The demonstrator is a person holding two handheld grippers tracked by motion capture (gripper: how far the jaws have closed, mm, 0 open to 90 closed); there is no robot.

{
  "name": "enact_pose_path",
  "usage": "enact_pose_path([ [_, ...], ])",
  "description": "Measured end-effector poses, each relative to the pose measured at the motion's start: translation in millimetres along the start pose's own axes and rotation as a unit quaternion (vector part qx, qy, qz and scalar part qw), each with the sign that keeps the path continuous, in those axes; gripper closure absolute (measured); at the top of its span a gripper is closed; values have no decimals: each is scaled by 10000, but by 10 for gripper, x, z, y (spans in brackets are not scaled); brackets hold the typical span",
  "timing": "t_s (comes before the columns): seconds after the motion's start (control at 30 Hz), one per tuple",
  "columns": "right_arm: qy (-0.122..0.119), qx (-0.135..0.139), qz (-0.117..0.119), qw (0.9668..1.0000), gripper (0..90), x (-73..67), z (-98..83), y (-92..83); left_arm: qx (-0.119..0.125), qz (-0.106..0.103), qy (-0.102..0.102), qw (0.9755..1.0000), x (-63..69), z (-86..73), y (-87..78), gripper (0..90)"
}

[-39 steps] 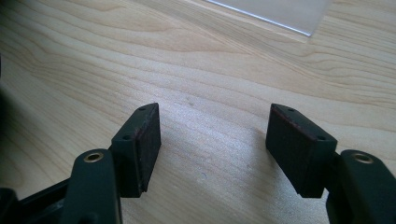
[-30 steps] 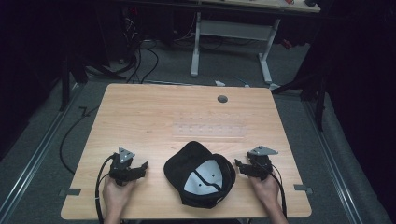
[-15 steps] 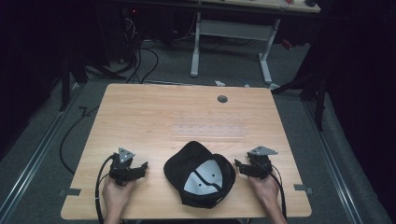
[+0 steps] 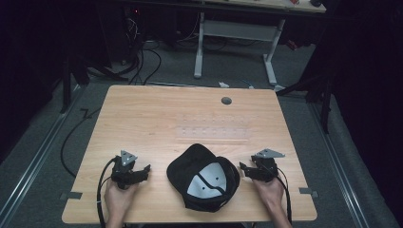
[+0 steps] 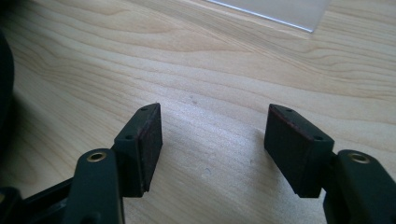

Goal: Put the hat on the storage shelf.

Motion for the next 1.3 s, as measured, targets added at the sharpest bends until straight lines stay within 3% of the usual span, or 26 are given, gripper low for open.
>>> enact_pose_path([
  [0.27, 123, 125, 105, 9998, 421, -20, -26, -100, 1, 1, -1, 10000, 0, 0, 0, 253],
  [0.7, 205, 647, 442, 9967, 433, -56, 44, -373, 1, 3, 0, 10000, 0, 0, 0, 253],
  [1.3, -186, 1175, 973, 9881, 431, -374, 294, -742, 5, 6, -5, 10000, 0, 1, 1, 253],
])
Point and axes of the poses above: each handheld gripper's, and its own axes: y roughly forward along the jaws, z roughly out of its top, x roughly to its right, the point moved 7 cm from there along y, roughly forward along the jaws, and after that the axes turned 8 degrees about -x, right-handed, at the moved point
